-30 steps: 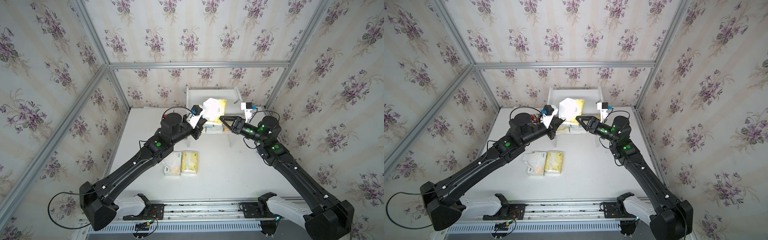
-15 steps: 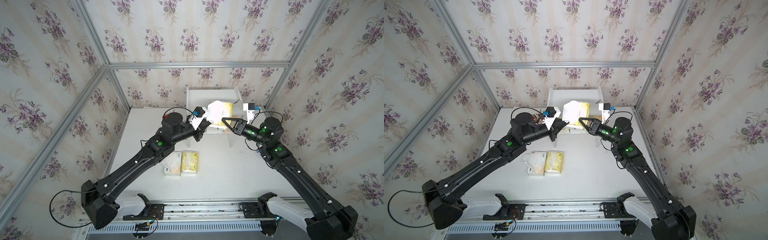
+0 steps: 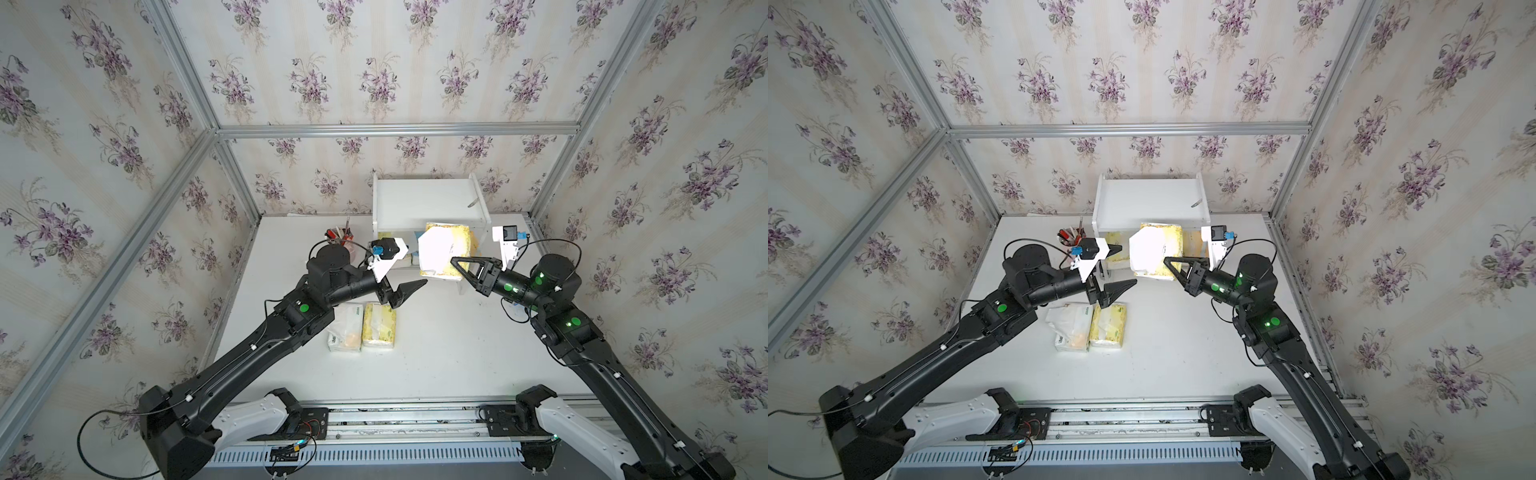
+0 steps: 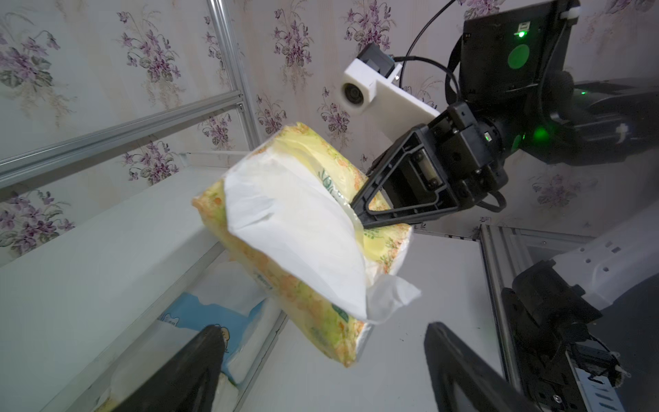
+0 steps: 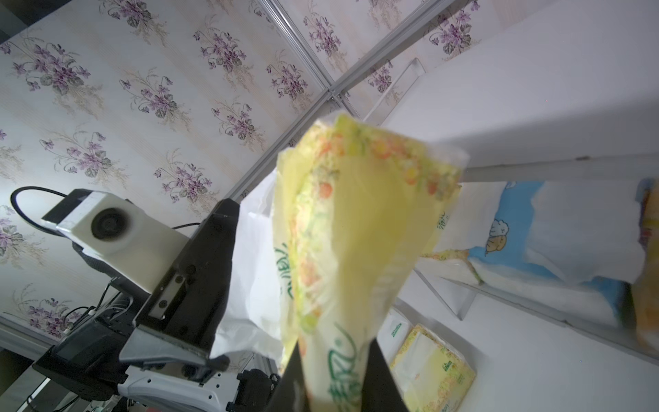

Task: Remove the tissue boxes from the shelf
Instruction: Pick up a box of tissues from the shelf, then place the box of tissues at the center of the board.

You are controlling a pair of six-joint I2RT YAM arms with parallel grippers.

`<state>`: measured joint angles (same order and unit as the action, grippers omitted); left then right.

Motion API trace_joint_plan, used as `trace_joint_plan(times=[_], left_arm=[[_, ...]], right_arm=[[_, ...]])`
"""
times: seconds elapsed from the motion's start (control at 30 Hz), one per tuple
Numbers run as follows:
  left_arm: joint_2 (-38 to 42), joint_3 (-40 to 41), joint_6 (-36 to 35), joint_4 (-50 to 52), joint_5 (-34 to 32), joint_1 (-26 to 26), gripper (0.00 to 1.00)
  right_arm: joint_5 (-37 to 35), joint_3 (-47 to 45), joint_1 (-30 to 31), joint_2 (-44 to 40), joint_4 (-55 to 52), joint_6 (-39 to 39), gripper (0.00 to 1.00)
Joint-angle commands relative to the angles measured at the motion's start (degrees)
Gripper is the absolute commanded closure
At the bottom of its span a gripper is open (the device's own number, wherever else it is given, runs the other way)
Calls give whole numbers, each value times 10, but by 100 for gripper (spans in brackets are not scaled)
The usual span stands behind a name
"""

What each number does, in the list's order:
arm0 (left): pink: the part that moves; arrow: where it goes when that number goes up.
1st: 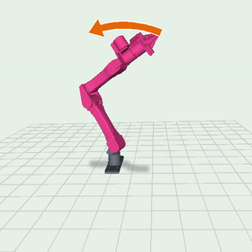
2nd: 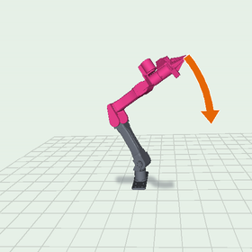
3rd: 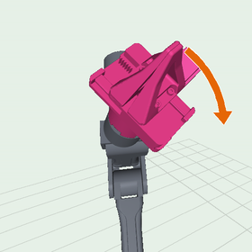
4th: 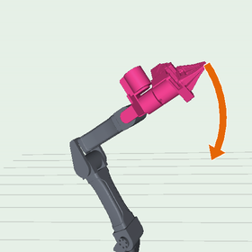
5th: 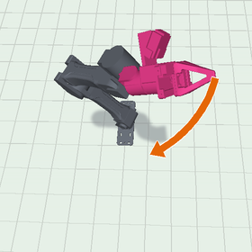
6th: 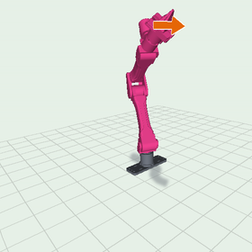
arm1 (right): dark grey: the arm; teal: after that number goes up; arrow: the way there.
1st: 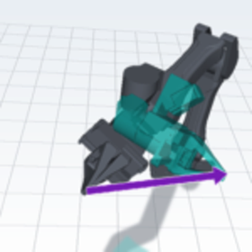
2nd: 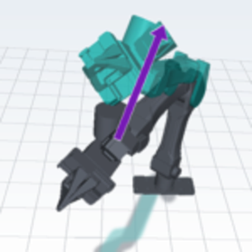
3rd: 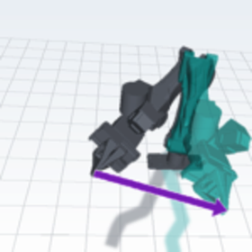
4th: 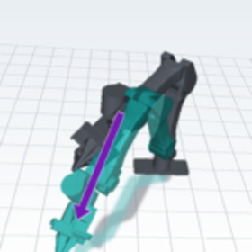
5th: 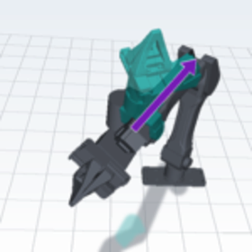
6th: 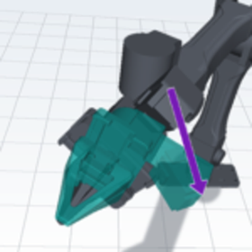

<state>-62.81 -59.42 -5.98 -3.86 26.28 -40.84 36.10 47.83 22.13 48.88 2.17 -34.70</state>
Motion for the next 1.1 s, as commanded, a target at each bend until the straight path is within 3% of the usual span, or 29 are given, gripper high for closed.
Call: trace_joint_plan(times=[0.0, 0.1, 0.27, 0.47, 0.77, 1.07], left_arm=[[41, 33, -1, -25, -86, 1, 5], [88, 81, 11, -47, -181, 1, 3], [149, 168, 44, -114, -354, 2, 1], [175, 198, 69, -94, -466, 3, 1], [198, 217, 101, -48, -531, 10, 1], [211, 225, 110, -41, -537, 14, 1]], right_arm=[[15, -33, 2, -14, -26, 31, 95], [11, -74, 10, -27, -54, 19, 95], [26, -187, 24, -63, -4, -91, 95], [-14, -257, 61, -50, 16, -125, 94], [-8, -320, 73, 69, 138, -189, 91], [-6, -317, 79, 167, 197, -195, 89]])
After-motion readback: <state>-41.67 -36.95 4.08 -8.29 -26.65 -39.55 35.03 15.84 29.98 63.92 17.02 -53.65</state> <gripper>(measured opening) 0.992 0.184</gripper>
